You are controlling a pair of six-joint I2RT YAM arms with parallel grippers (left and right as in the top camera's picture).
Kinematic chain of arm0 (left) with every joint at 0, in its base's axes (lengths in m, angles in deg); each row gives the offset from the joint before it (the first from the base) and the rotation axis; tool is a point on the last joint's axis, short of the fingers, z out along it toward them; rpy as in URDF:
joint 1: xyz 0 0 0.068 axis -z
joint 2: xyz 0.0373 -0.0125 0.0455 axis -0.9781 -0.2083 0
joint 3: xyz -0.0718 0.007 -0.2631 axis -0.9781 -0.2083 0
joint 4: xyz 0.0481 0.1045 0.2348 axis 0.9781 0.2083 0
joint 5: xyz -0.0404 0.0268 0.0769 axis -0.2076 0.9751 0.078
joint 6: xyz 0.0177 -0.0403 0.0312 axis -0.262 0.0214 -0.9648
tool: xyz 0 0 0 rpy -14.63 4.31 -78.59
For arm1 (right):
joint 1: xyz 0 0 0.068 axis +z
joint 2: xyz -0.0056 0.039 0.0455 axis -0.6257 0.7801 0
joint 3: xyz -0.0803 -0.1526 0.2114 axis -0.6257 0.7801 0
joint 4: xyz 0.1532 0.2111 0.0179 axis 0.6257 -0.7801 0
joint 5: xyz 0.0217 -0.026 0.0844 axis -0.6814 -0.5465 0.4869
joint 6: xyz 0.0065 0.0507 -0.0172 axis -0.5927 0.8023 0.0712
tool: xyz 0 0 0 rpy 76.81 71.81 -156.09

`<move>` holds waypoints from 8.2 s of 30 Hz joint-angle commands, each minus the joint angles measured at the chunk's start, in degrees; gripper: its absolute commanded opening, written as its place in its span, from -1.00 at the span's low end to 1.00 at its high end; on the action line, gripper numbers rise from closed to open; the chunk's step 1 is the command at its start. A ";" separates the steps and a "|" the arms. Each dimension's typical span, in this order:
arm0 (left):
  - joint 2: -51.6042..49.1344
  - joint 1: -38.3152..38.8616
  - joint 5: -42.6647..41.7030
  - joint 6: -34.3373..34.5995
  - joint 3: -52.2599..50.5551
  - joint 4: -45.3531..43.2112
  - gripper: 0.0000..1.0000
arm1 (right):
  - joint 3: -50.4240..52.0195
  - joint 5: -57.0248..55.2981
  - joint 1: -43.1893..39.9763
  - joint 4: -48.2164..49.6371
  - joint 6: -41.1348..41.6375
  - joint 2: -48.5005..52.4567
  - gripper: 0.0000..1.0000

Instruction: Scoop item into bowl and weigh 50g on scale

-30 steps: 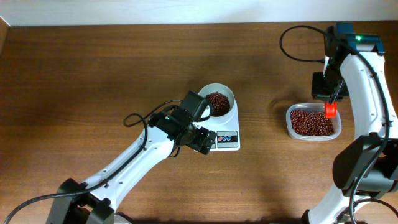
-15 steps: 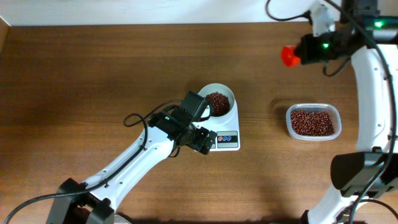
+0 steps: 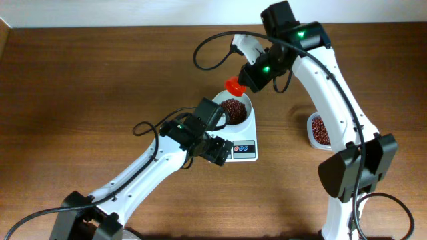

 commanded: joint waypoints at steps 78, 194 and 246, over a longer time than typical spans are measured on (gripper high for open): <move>0.83 0.81 0.39 0.55 -0.22 -0.13 0.98 | 17.75 20.63 -11.37 12.24 7.32 1.29 -0.92; 0.83 0.70 0.37 0.55 -0.22 -0.13 0.98 | 19.39 -0.24 2.64 7.34 0.04 1.29 -0.93; 0.83 1.46 0.39 0.55 -0.22 -0.13 0.98 | 13.25 36.11 -15.21 -0.94 12.87 0.66 -0.92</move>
